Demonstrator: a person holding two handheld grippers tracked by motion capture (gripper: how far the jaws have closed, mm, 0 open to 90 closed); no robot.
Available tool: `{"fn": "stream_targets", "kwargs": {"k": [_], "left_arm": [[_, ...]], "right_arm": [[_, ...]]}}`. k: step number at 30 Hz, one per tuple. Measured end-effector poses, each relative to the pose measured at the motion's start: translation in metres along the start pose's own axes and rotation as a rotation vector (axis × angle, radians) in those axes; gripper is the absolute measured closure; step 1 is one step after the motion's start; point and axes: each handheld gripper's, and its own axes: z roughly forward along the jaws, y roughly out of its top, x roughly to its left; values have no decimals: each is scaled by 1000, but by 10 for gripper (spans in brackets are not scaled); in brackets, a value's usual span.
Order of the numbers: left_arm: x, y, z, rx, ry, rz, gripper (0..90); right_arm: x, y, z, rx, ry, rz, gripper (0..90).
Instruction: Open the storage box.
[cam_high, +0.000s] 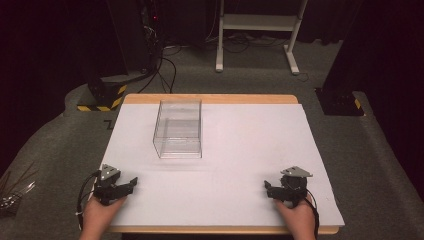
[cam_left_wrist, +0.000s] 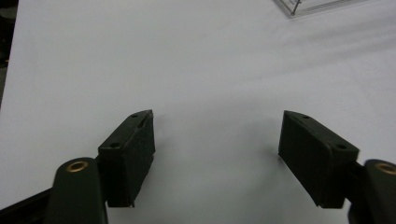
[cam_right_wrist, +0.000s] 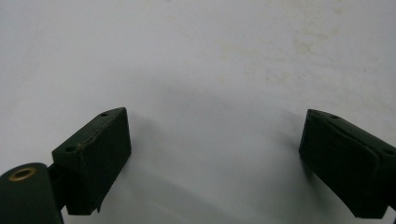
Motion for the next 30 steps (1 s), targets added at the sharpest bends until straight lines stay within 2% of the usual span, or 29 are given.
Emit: {"fn": "stream_targets", "kwargs": {"k": [4, 5, 9, 18, 27, 30], "left_arm": [[-1, 4, -5, -24, -20, -10, 267], [-1, 5, -8, -42, -39, -17, 271], [-1, 7, -13, -60, -60, -13, 281], [-4, 9, -20, -112, -126, -46, 312], [-17, 13, -23, -133, -185, -20, 356], [-25, 16, -23, -136, -200, 17, 377]], "right_arm": [[0, 0, 0, -1, 0, 0, 88], [0, 0, 0, -1, 0, -1, 88], [0, 0, 0, -1, -1, -1, 89], [0, 0, 0, 0, 0, 0, 89], [0, 0, 0, 0, 0, 0, 88], [0, 0, 0, -1, 0, 0, 89]]}}
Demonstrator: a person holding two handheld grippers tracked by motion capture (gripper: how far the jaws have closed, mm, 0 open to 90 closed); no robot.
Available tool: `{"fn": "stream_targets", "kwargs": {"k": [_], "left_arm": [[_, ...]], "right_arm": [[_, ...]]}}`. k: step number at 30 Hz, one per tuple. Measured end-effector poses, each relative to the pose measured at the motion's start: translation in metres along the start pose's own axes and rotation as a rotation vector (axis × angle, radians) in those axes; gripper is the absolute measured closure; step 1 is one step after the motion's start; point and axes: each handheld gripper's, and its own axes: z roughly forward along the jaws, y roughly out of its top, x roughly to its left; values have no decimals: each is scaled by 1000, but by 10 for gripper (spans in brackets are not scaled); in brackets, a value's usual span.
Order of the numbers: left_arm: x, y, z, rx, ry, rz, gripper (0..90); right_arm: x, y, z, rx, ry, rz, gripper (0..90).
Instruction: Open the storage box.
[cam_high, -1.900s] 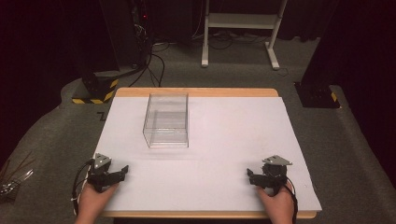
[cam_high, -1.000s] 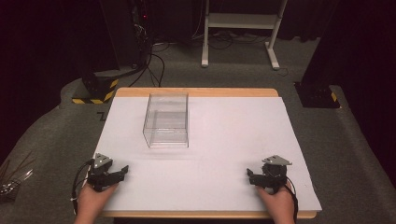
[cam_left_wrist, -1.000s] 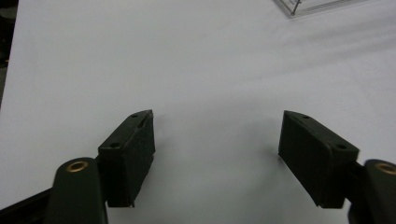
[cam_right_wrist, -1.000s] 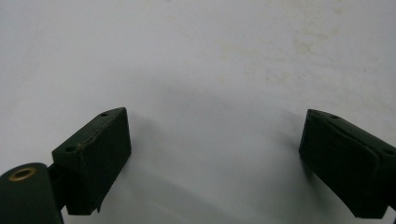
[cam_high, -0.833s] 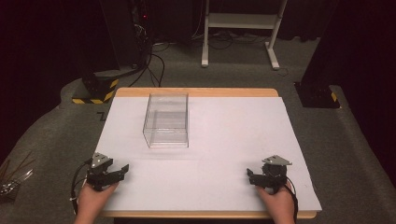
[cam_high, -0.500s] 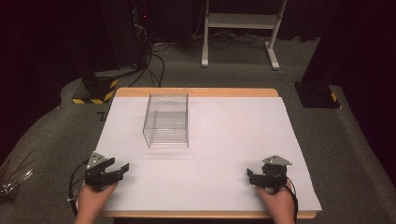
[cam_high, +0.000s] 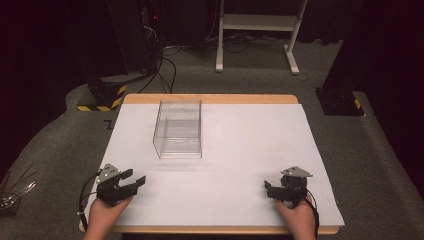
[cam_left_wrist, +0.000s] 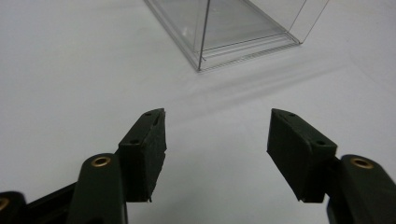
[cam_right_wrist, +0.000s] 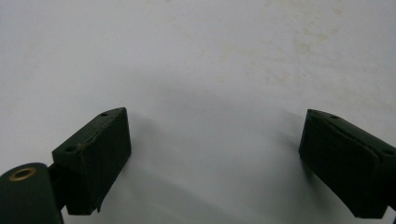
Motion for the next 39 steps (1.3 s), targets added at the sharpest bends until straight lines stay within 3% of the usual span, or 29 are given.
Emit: {"fn": "stream_targets", "kwargs": {"k": [19, 27, 31, 39], "left_arm": [[-29, 15, 17, -13, -72, 21, 373], [-37, 25, 24, -12, -70, 62, 355], [-36, 32, 28, -29, -90, 43, 357], [-41, 45, 36, -62, -84, 71, 390]], "right_arm": [[0, 0, 0, -1, -1, 0, 90], [0, 0, 0, 0, -2, -1, 90], [0, 0, 0, 0, -2, -1, 91], [0, 0, 0, -2, -2, -1, 92]]}}
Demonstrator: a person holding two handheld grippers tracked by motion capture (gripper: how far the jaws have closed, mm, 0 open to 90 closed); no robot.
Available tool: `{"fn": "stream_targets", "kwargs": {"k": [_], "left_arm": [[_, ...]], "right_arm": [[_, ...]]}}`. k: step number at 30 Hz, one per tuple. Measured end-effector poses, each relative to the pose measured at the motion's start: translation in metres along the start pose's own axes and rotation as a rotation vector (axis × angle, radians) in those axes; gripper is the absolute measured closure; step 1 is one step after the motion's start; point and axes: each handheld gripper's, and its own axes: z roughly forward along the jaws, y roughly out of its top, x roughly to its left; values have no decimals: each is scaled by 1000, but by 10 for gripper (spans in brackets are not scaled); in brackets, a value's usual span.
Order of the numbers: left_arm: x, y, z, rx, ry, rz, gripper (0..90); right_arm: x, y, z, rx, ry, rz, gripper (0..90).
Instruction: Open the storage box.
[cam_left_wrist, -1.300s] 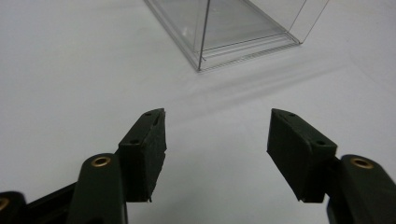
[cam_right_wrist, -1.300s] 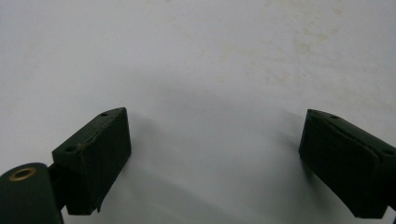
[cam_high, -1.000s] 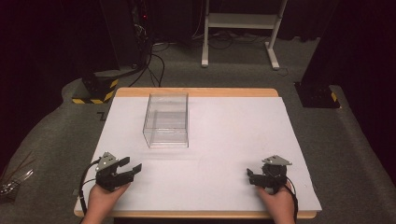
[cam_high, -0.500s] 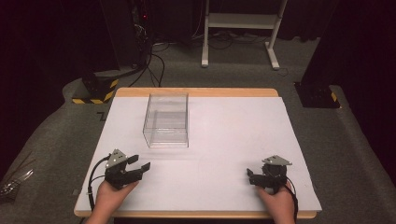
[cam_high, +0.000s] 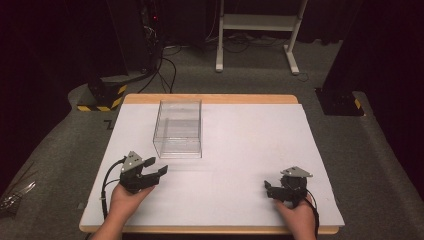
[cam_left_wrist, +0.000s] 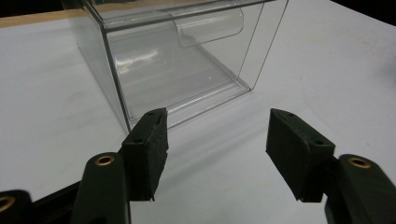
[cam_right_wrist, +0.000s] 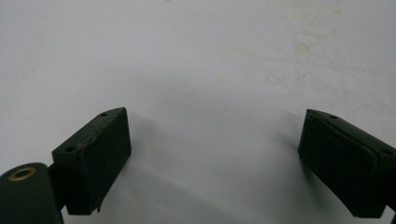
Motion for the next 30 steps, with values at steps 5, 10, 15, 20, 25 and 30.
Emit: {"fn": "stream_targets", "kwargs": {"k": [5, 10, 15, 20, 25, 30], "left_arm": [[1, 6, 7, -1, -12, -18, 384], [3, 12, 13, 2, -19, -35, 378], [1, 16, 20, 20, 0, -9, 384], [0, 21, 26, 17, -2, 4, 376], [3, 23, 31, 14, -12, 1, 369], [6, 28, 35, 11, -24, 10, 360]], "right_arm": [[0, 0, 0, 0, -1, 0, 93], [0, 0, 0, 0, -1, 0, 92], [0, 0, 0, 0, 0, 0, 93], [0, 0, 0, 0, 0, 0, 93], [0, 0, 0, 0, 0, 0, 93], [0, 0, 0, -1, 0, 0, 93]]}}
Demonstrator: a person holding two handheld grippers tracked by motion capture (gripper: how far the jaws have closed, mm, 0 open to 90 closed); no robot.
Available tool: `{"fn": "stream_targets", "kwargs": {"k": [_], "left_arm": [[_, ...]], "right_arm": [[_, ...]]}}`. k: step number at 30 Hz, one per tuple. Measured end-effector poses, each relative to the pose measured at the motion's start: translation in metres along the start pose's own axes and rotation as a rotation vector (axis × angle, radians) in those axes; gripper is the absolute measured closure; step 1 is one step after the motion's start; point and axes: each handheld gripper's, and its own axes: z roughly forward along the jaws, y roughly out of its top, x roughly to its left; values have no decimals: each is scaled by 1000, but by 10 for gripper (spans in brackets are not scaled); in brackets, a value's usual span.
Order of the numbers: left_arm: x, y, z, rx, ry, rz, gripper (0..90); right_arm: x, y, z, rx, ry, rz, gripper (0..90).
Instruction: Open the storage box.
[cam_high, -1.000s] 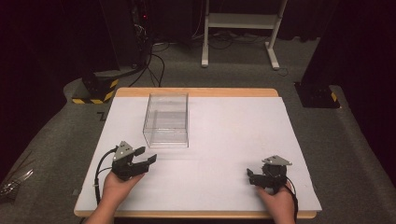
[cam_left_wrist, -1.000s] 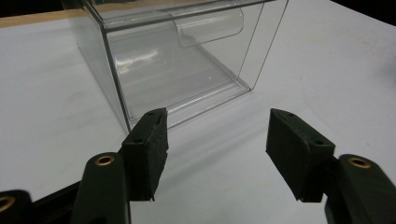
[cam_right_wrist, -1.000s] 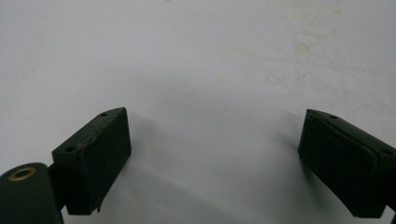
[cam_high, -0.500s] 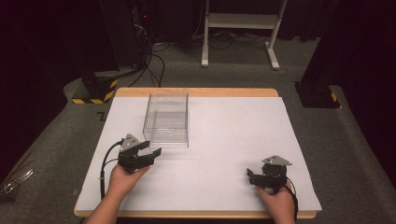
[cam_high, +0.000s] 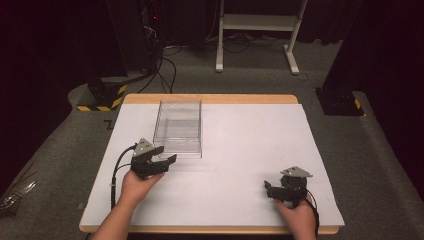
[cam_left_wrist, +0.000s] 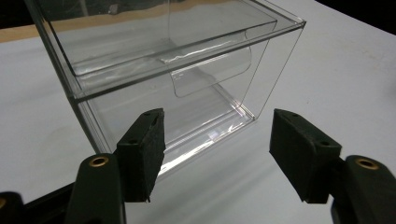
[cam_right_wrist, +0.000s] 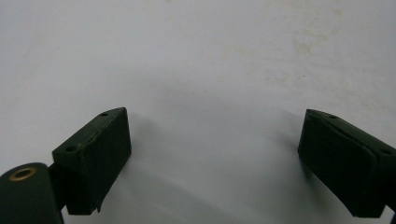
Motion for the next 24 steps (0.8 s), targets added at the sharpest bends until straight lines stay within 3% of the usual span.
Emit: {"fn": "stream_targets", "kwargs": {"k": [11, 18, 20, 24], "left_arm": [[11, 3, 8, -7, -20, -27, 392], [20, 1, 13, -50, -94, -41, 500], [21, 0, 16, -57, -96, -40, 520], [25, 0, 17, -94, -122, -73, 575]], "right_arm": [[0, 0, 0, -1, -1, -1, 95], [0, 0, 0, 0, -1, 0, 95], [0, 0, 0, 0, -1, 0, 96], [0, 0, 0, -1, -2, -2, 97]]}}
